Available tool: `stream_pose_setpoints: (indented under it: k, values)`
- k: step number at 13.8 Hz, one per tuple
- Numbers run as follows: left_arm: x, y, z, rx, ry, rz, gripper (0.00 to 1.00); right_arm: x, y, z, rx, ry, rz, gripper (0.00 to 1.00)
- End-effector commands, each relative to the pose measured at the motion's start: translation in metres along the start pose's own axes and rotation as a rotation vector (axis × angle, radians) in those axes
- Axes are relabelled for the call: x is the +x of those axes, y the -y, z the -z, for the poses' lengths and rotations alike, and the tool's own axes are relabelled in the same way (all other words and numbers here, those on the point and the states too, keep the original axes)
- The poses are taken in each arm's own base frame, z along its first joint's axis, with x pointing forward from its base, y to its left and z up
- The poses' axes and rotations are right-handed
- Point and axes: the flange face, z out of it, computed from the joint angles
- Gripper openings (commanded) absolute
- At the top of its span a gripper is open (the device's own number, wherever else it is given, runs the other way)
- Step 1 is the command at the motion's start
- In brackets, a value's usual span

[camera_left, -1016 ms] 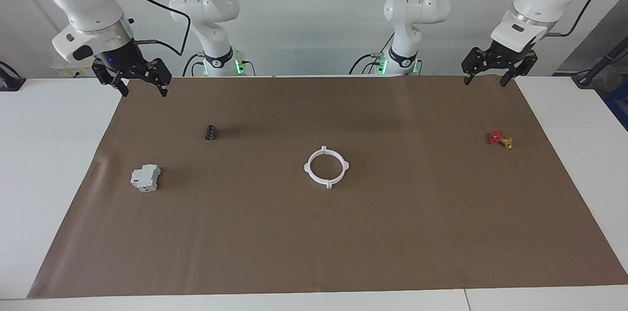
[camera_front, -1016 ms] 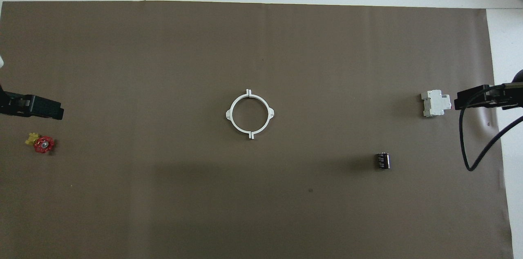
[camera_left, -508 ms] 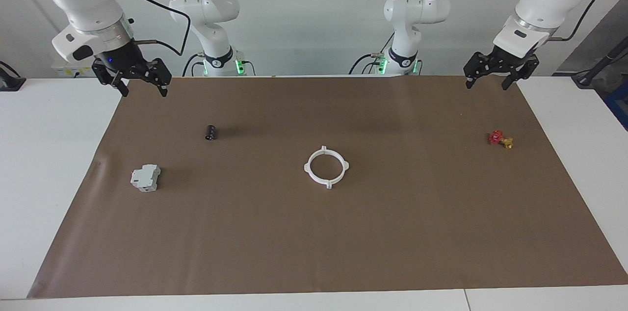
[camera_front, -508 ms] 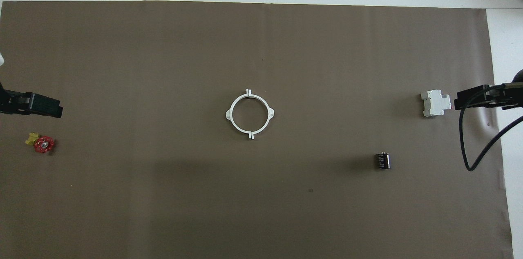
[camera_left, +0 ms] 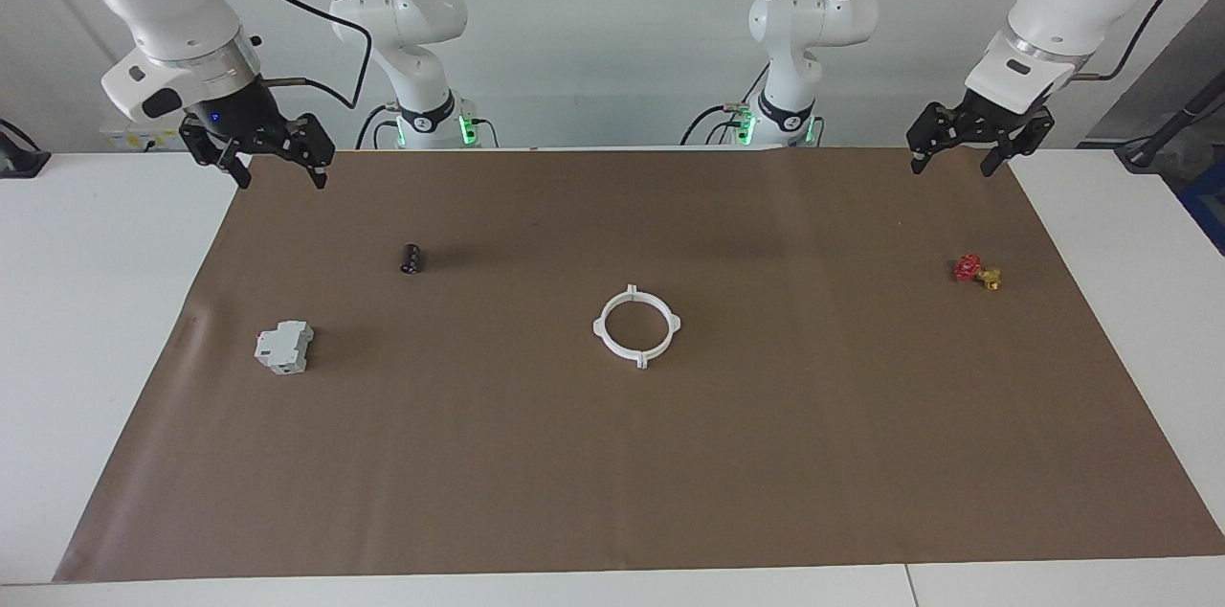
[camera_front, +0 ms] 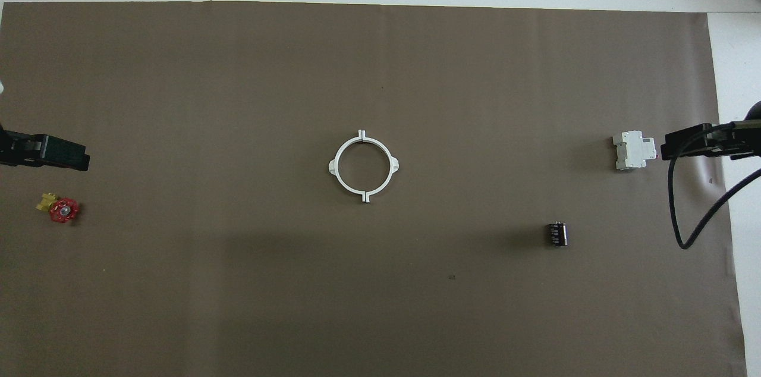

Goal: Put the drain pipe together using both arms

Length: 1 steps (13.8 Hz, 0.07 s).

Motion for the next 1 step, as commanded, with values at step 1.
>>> stream_pose_setpoints:
  k: [1]
  values:
    - [-0.0017,0.0015,0.0008,0.010,-0.012,0.003,1.00,-0.0030,-0.0038,0.0034,-0.014,0.006,0.001,1.00]
